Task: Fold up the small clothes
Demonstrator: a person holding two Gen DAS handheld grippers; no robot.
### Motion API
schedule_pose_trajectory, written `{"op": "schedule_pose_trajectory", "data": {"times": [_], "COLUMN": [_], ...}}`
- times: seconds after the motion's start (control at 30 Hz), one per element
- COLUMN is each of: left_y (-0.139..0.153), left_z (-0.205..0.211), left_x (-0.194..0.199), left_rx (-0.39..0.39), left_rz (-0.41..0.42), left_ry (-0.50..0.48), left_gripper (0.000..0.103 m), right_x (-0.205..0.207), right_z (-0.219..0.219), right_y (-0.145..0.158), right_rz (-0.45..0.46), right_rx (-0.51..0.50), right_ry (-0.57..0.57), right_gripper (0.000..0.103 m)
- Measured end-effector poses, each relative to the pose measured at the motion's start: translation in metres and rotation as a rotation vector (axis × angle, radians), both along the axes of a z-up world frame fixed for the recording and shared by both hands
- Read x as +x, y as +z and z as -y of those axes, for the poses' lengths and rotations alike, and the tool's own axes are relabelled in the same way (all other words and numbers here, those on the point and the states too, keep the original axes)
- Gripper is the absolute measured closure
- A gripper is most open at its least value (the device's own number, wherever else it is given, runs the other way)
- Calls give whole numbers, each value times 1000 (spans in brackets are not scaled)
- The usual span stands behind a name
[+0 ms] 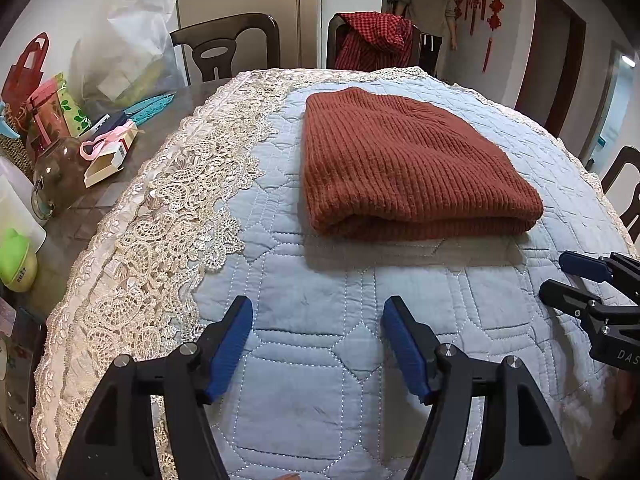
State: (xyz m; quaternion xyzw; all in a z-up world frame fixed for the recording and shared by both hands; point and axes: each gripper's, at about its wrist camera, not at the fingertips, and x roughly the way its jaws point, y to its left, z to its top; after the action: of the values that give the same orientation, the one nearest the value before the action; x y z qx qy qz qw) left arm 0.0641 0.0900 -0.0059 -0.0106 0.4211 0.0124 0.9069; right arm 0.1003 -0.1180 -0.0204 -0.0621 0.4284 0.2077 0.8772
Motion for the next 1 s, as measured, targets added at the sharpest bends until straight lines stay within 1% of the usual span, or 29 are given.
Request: {"op": "schedule_pose_trajectory", "data": {"times": [0.7,0.9,1.0], "left_y": [0,-1,-1], "left_z": [1,1,-1], "left_x": [0,-1,0], "left_rx": [-1,10,3], "left_rz": [0,0,0], "left_ry": [2,9,9], "left_gripper": [31,29,29], "right_x": [-1,-1,-1], "right_z": [-1,-1,-1], "right_y": [0,0,0], "right_rz": [2,2,2], "right_rx": [-5,-5,-5], "right_ry": [1,1,1], "right_gripper": [45,45,45]}}
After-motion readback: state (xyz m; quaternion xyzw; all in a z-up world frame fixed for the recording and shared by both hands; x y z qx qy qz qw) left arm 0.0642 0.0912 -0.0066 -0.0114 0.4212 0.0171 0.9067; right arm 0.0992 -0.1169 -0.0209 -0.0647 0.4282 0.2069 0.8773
